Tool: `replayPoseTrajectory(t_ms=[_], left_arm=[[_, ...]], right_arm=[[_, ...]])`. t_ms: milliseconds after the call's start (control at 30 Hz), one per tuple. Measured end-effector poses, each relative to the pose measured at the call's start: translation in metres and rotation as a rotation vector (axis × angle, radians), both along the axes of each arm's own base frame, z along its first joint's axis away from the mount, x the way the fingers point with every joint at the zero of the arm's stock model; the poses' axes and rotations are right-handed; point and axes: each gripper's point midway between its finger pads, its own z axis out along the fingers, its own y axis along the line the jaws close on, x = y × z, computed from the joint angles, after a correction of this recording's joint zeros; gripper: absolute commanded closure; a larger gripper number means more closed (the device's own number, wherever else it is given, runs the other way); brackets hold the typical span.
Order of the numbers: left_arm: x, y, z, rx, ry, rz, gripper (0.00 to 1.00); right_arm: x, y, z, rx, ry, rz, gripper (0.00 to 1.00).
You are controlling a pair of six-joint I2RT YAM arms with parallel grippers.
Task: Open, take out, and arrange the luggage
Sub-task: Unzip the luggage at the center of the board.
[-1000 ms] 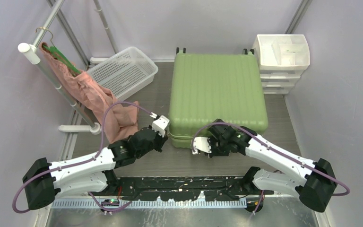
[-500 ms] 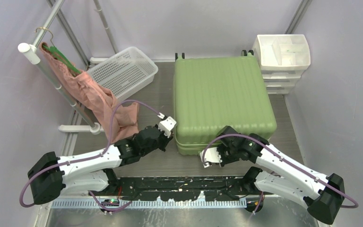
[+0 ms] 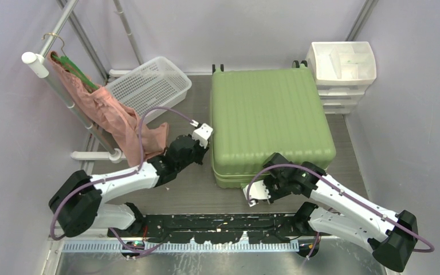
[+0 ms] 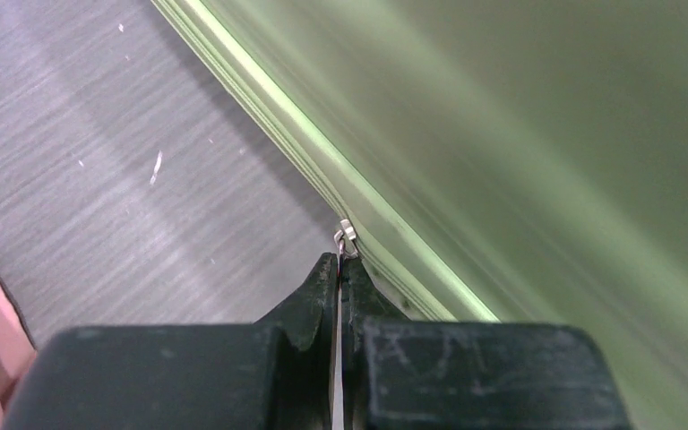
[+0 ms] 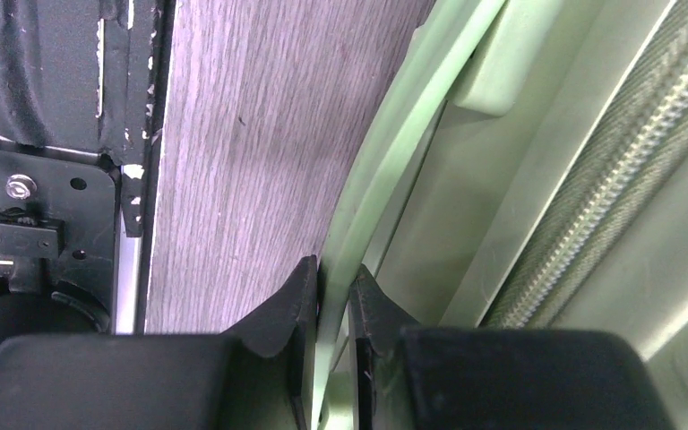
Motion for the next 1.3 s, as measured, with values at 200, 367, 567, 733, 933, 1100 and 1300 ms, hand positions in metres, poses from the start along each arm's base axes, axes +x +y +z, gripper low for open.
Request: replayPoseTrajectory(t_ms=[200,367,567,733,933,1100,1300], left_arm=[[0.049,0.002,0.0,-0.023,0.003,0.068,1.0],[0.089,0.004,0.003,-0.033,-0.005,0.124,1.0],[0.135,0.006,0.005,-0.048,-0.007,0.166,1.0],[0.176,0.004,0.008,-0.041,-0.032,0.195,1.0],[0.212,0.005,0.009,-0.046,-0.051,0.225,1.0],[0.242,0.003,0.01,-0.055,-0.064,0.228,1.0],[0.263,-0.002,0.009,-0.069,-0.048,0.221,0.76]], right_arm=[[0.0,0.0,0.0,-0.003,-0.004,0.017,0.99],[0.0,0.0,0.0,-0.005,-0.003,0.022,0.99],[0.0,0.0,-0.001,-0.008,0.0,0.023,0.99],[0.0,0.0,-0.001,-0.008,0.0,0.023,0.99],[0.0,0.0,-0.001,-0.007,0.0,0.024,0.99],[0.0,0.0,-0.001,-0.008,0.001,0.024,0.99],[0.0,0.0,-0.001,-0.007,0.001,0.023,0.99]])
